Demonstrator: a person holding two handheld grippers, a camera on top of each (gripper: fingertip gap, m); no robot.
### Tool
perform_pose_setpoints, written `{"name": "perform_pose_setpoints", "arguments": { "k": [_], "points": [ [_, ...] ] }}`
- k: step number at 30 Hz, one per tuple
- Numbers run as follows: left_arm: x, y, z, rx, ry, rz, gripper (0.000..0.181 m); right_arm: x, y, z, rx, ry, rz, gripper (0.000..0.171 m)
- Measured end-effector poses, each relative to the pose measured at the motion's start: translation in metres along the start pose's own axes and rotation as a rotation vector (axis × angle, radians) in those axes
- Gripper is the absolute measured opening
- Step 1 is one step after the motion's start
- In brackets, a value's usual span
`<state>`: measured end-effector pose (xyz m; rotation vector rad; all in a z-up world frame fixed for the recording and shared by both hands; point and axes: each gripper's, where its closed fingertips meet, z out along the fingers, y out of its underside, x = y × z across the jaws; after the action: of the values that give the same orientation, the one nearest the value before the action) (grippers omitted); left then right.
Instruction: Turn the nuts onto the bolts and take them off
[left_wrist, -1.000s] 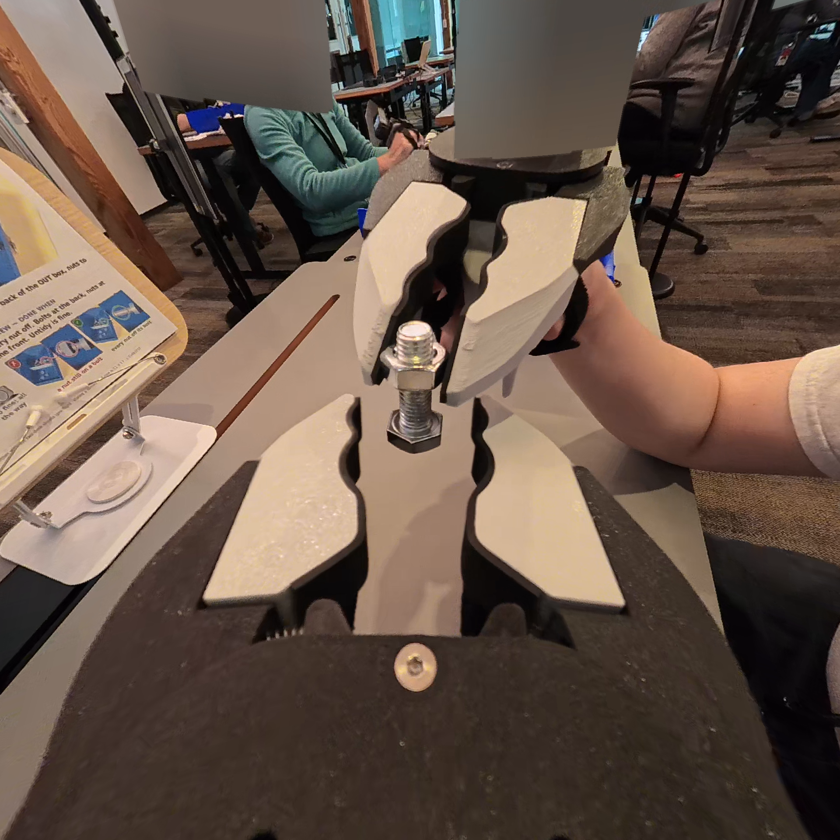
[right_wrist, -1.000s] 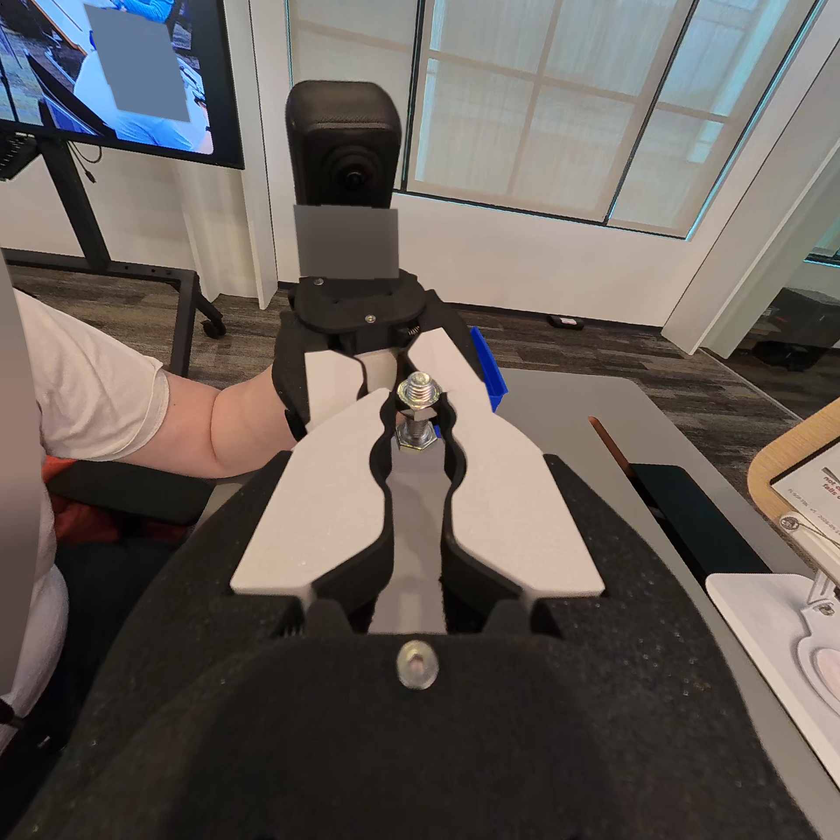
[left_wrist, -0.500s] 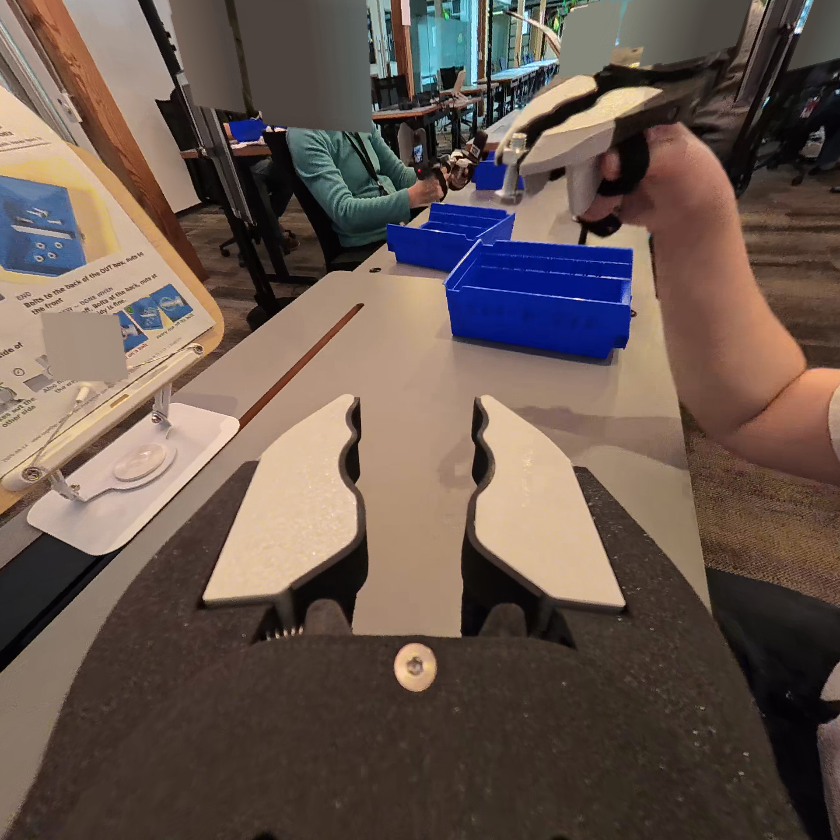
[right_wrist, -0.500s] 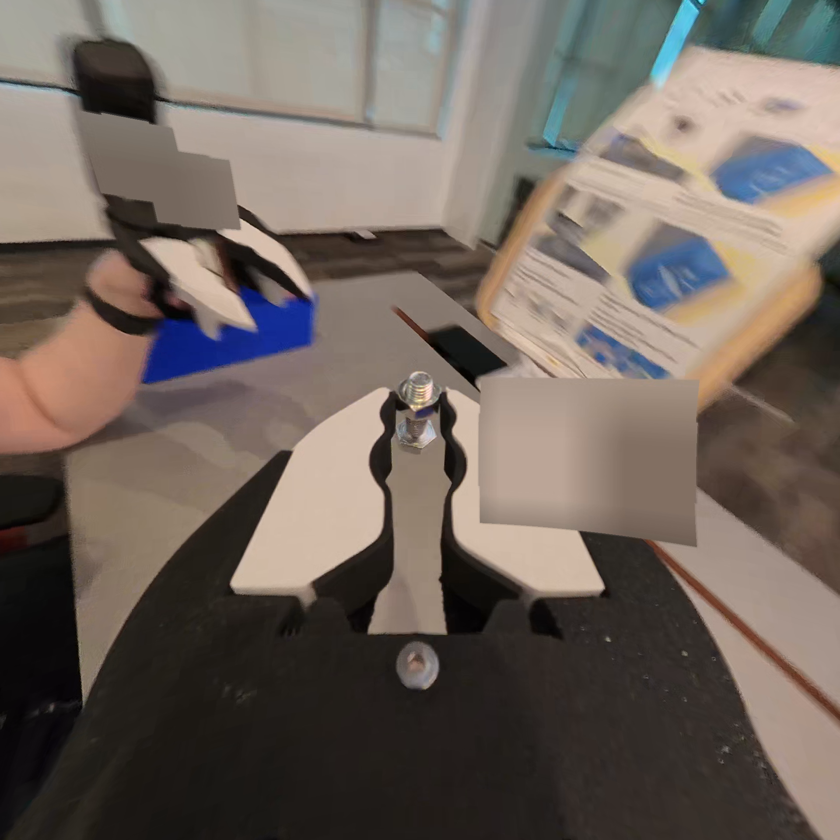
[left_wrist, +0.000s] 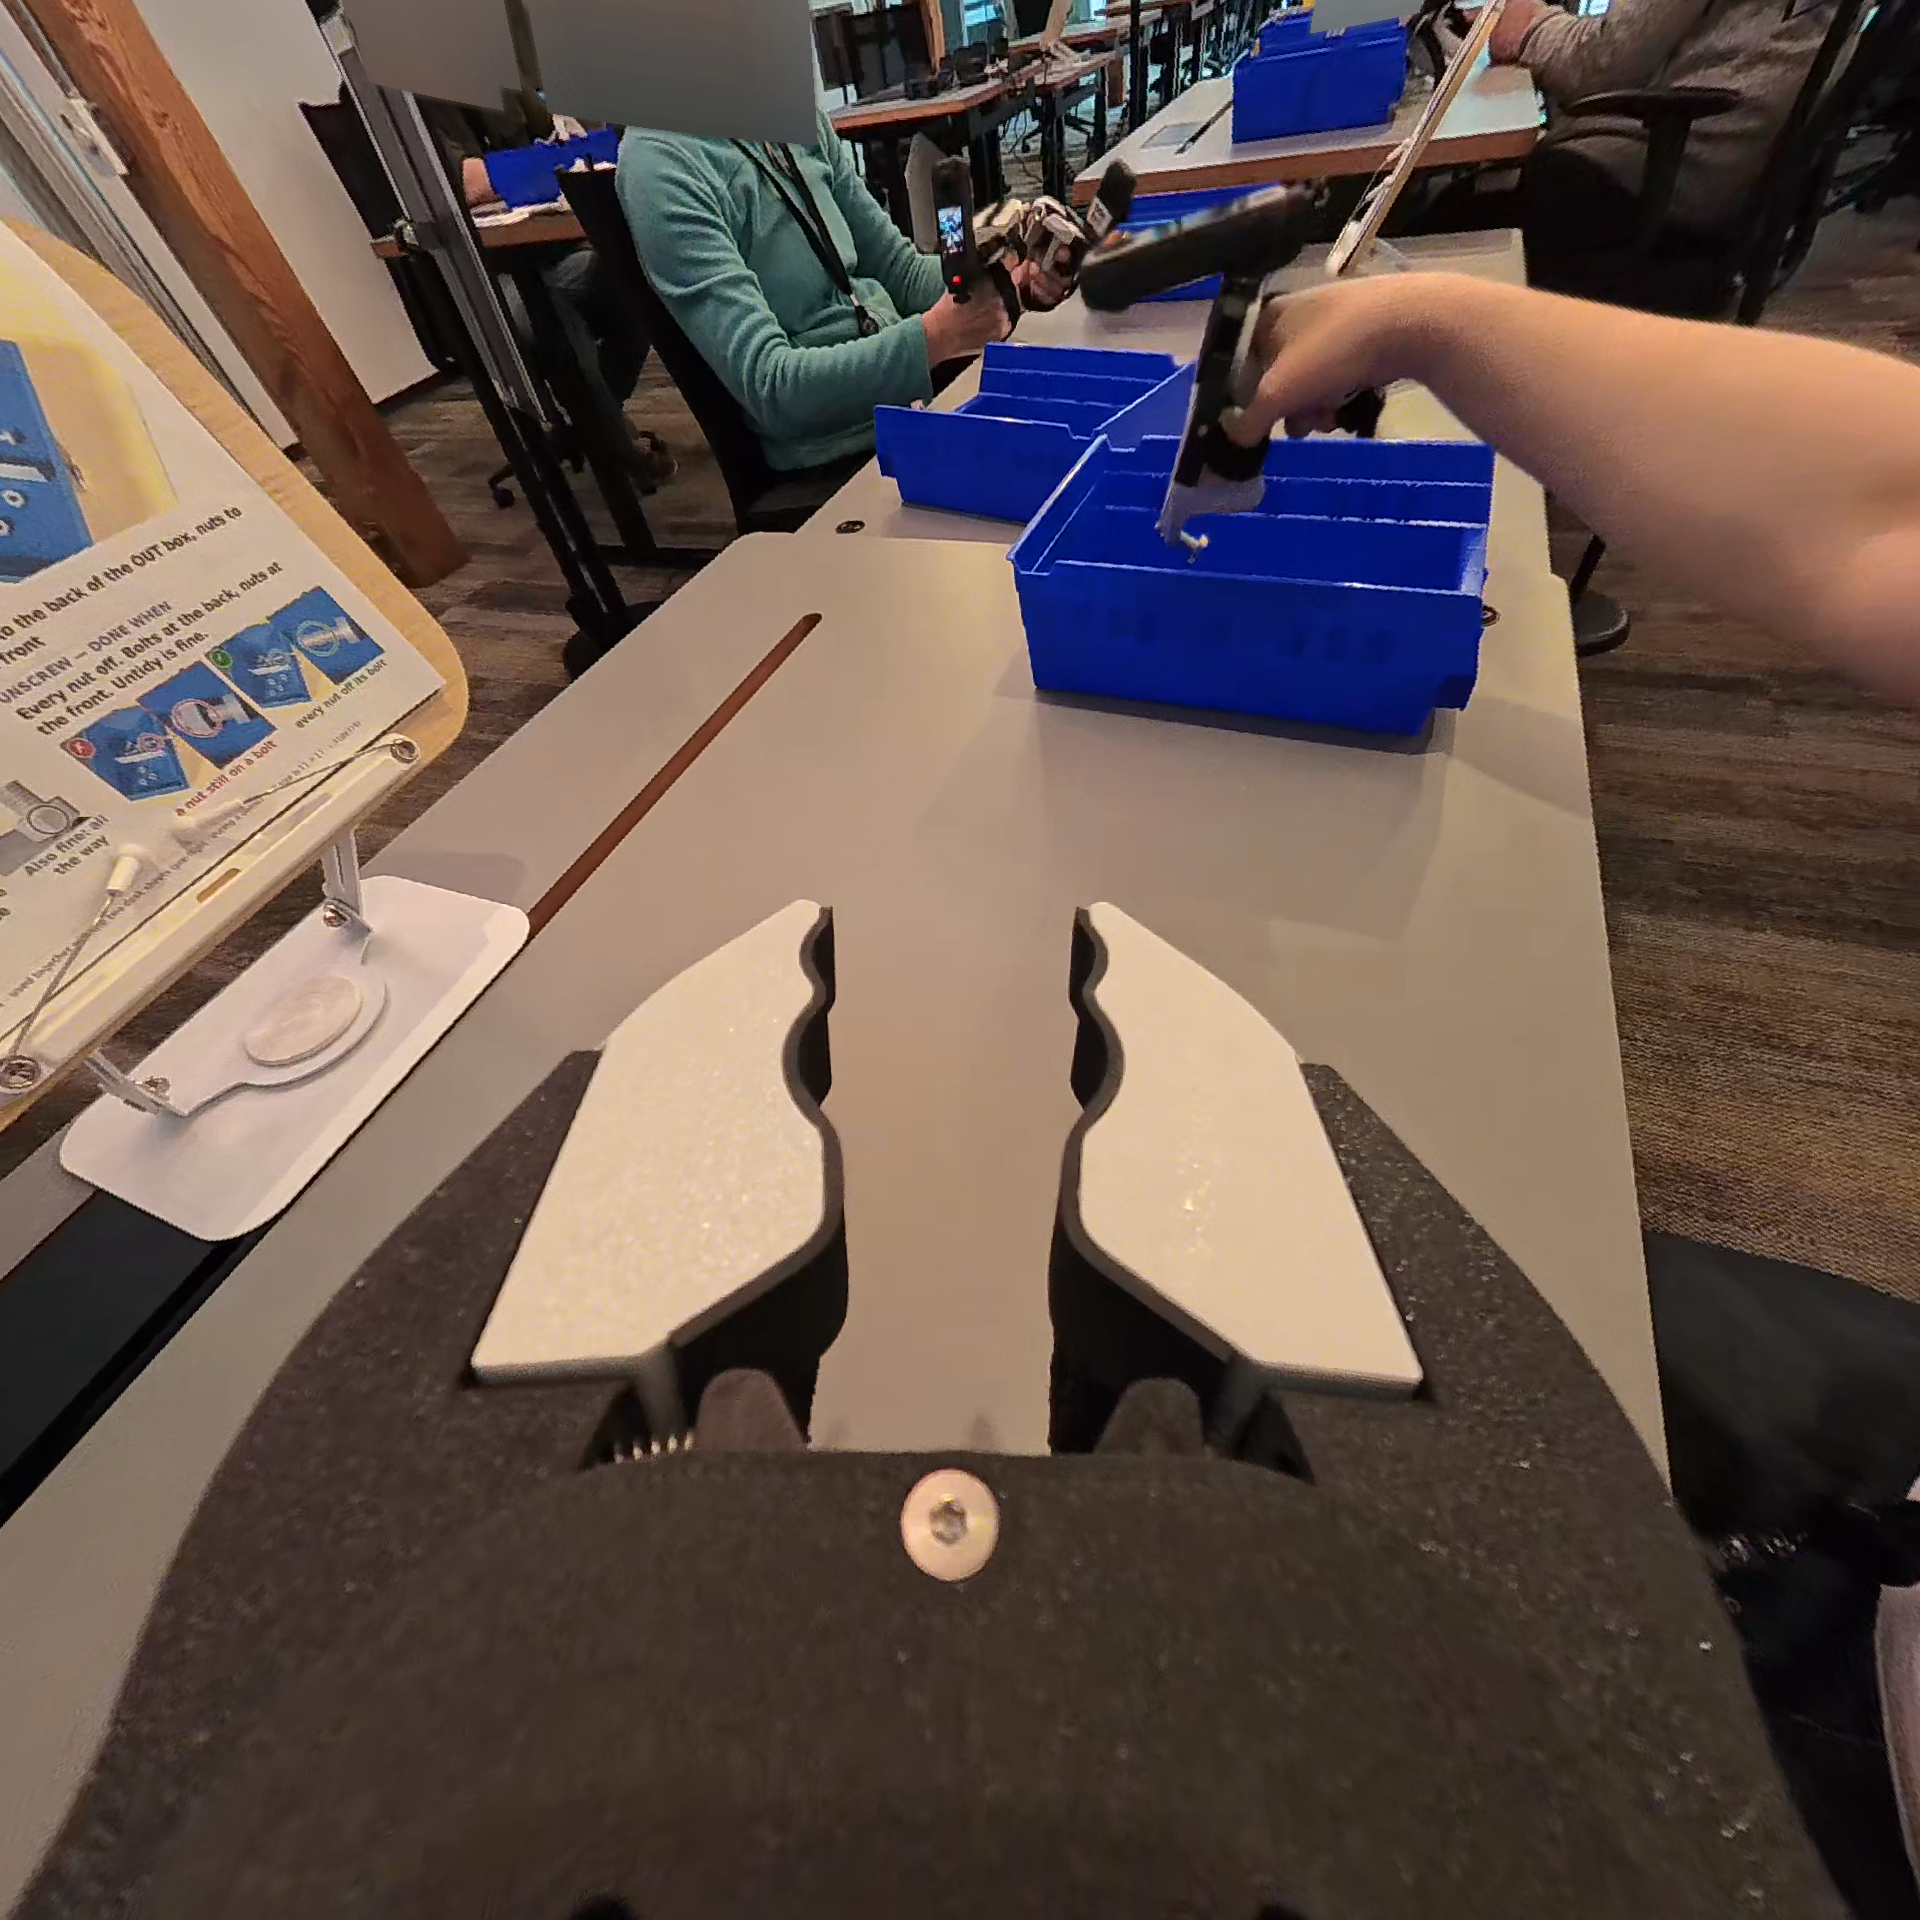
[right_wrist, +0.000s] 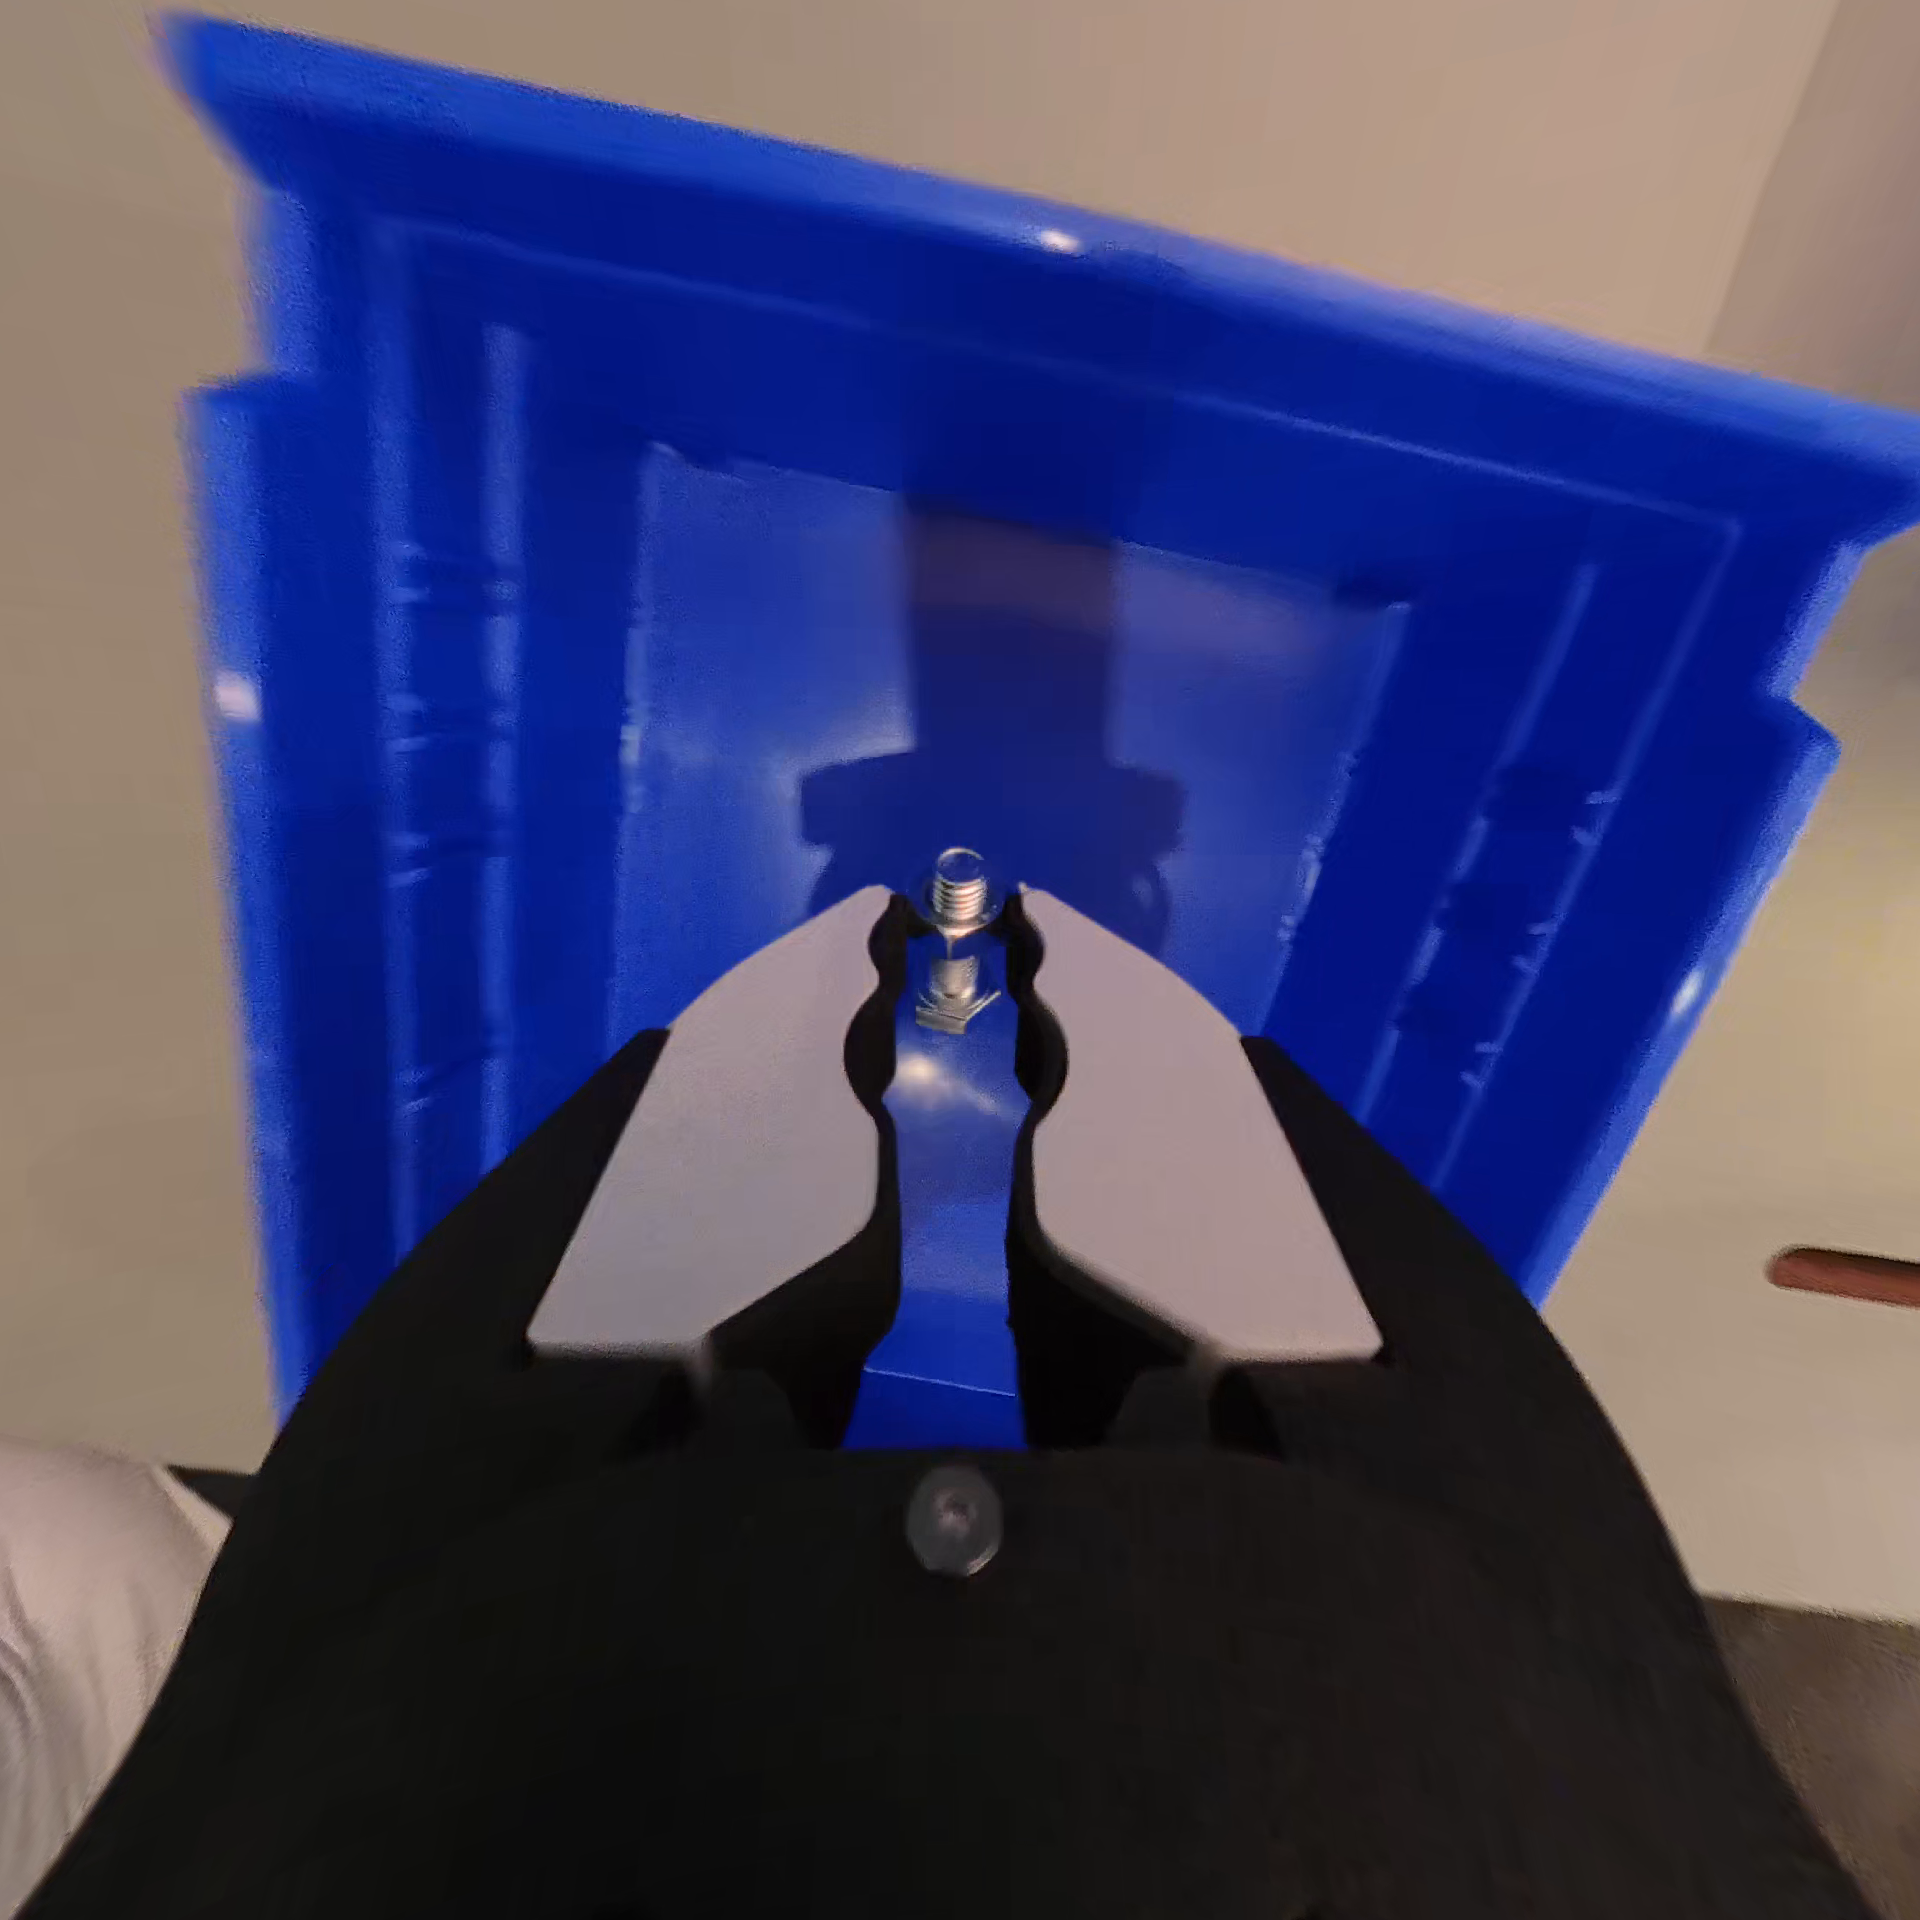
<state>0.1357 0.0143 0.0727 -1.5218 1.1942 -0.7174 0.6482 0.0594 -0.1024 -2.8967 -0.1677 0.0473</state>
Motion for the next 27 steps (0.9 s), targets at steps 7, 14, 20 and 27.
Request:
{"name": "perform_pose_setpoints", "arguments": {
  "k": [7,14,20,27],
  "points": [
    [0.003,0.0,0.003,-0.02,-0.018,0.032,0.041,0.034,0.009,0.033,-0.2,0.089,0.027,0.018],
    [0.003,0.005,0.009,-0.042,-0.015,0.04,0.041,0.044,0.015,0.048,-0.274,0.093,0.028,0.018],
    [-0.001,0.007,0.008,-0.042,-0.019,0.029,0.04,0.047,0.017,0.053,-0.264,0.056,0.052,0.018],
    [-0.002,0.006,0.007,-0.039,-0.023,0.031,0.04,0.05,0.017,0.054,-0.226,0.032,0.062,0.018]
  ]
}}
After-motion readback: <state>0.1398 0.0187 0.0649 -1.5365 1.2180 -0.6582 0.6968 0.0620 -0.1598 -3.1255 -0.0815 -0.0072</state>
